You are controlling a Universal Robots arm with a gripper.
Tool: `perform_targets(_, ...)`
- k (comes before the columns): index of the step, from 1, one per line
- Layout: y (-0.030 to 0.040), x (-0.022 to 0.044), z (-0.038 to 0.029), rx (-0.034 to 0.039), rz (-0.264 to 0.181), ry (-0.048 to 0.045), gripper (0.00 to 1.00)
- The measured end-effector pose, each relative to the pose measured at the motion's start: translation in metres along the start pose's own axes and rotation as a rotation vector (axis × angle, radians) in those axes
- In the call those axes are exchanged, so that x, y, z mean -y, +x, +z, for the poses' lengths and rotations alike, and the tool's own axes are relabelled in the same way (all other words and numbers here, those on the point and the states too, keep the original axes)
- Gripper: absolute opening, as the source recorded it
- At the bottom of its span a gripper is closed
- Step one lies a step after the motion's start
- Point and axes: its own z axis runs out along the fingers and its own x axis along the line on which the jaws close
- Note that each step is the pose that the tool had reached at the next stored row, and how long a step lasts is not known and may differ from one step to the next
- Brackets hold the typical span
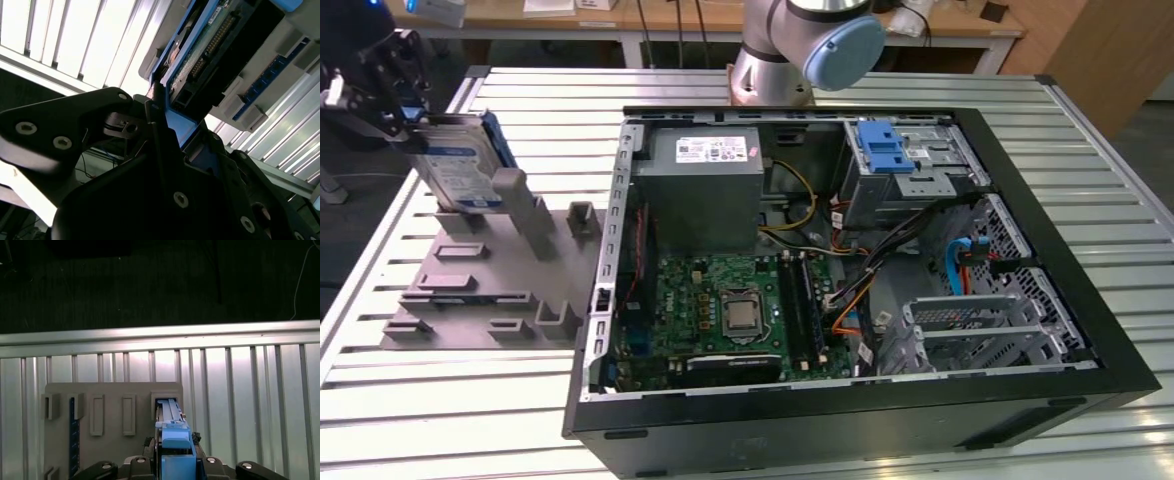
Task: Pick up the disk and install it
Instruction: 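Pick up the disk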
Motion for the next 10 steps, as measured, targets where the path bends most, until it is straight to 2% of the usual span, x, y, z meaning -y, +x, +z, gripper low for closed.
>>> perform_targets(10,-0.0001,-0.0001,-0.0049,0.0024,0.000,0.0000,0.37)
